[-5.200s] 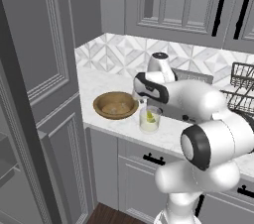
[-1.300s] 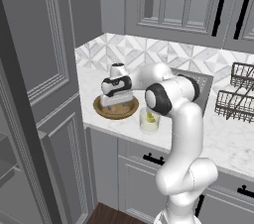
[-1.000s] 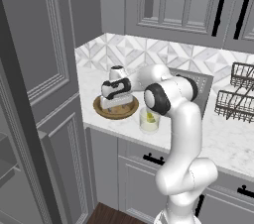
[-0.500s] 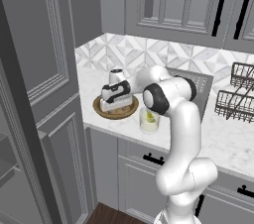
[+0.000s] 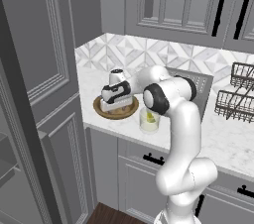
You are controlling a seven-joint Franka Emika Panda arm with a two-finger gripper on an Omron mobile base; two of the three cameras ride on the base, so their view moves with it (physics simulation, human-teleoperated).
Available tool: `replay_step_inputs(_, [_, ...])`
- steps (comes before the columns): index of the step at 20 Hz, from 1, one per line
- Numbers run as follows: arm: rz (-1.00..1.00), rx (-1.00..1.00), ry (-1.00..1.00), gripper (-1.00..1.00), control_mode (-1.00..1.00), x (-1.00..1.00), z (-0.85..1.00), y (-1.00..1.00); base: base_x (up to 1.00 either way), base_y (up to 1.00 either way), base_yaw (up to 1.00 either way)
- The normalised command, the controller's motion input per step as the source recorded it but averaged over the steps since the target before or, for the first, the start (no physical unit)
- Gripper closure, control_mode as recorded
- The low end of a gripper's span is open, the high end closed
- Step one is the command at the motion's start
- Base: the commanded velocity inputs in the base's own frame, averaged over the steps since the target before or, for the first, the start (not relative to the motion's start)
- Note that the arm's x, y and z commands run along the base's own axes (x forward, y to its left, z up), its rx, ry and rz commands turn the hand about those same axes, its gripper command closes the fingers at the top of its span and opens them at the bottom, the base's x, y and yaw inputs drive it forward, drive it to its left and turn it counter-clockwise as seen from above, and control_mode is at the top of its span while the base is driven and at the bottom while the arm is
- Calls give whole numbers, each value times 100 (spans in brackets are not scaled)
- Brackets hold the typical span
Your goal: Grab a lemon wedge from the fridge and one ice cube from the ice bowl, and put them in the glass of lemonade.
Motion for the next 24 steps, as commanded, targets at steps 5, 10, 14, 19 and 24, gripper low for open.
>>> replay_step_inputs(5, [0,0,-2,-100,-100,-3,0,3,0,0,0])
replay_step_inputs(10, [0,0,-3,-100,-100,-6,0,0,0,0,0])
replay_step_inputs(14, [0,0,-2,-100,-100,-3,0,0,0,0,0])
replay_step_inputs(19, [0,0,0,-100,-100,0,-4,0,0,0,0])
replay_step_inputs(24, [0,0,0,-100,-100,0,-7,0,0,0,0])
